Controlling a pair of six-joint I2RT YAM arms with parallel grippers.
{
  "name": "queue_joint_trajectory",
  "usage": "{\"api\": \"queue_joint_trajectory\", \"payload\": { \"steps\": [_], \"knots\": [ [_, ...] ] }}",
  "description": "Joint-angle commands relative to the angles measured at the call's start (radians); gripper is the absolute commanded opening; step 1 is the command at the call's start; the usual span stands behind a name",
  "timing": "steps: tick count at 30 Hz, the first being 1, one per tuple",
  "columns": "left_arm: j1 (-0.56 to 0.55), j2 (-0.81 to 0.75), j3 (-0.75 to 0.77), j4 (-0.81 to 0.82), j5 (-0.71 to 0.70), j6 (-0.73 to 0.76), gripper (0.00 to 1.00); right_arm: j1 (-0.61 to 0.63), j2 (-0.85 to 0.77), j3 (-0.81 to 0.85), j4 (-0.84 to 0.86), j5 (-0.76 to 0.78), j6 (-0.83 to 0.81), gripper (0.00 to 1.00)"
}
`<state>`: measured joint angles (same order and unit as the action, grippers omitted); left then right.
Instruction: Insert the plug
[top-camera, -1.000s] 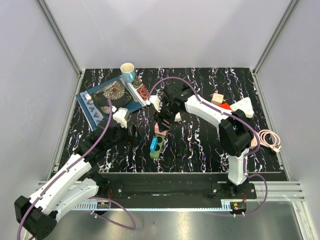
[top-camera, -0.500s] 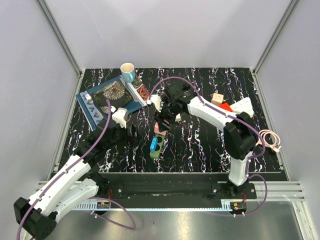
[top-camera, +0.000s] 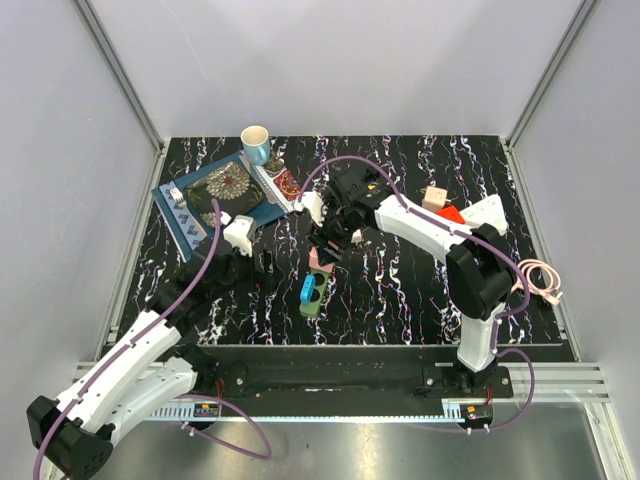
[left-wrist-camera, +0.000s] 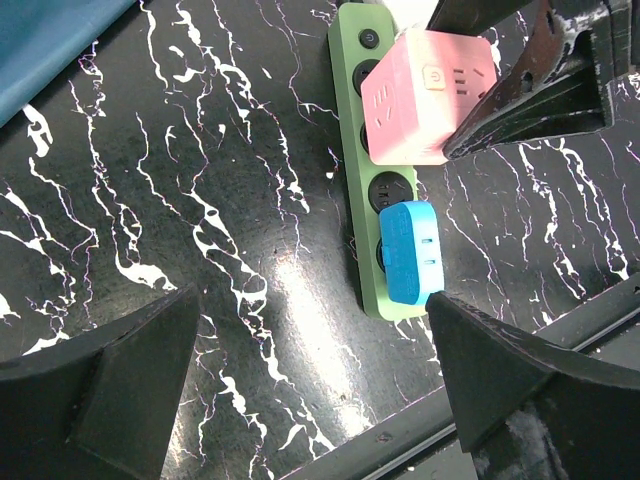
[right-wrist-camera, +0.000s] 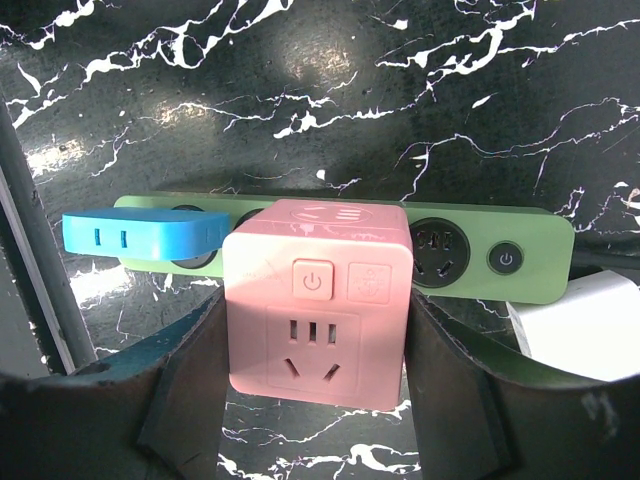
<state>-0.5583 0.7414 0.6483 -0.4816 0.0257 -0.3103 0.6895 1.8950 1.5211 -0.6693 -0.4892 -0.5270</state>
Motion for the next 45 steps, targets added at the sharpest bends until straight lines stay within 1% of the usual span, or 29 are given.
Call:
{"api": "queue_joint_trajectory", "payload": {
  "steps": [1,11,18,28,45],
  "knots": [
    [-0.002,-0.023,0.039,0.02,-0.017,0.011,0.99,0.01,0.009,0.007,0.034,-0.008,-0.013,0.0],
    [-0.002,-0.019,0.044,0.02,-0.021,0.017,0.99,0.008,0.047,-0.016,0.033,0.011,-0.024,0.0],
    [-0.002,-0.011,0.048,0.018,-0.018,0.022,0.99,0.01,0.062,-0.012,-0.018,0.008,-0.054,0.0],
    [-0.002,-0.013,0.06,0.002,-0.018,0.027,0.99,0.03,0.134,0.025,-0.067,0.084,-0.079,0.0],
    [-0.002,-0.019,0.07,-0.018,-0.023,0.016,0.99,0.039,0.208,-0.071,-0.061,0.129,-0.079,0.0]
  ]
}}
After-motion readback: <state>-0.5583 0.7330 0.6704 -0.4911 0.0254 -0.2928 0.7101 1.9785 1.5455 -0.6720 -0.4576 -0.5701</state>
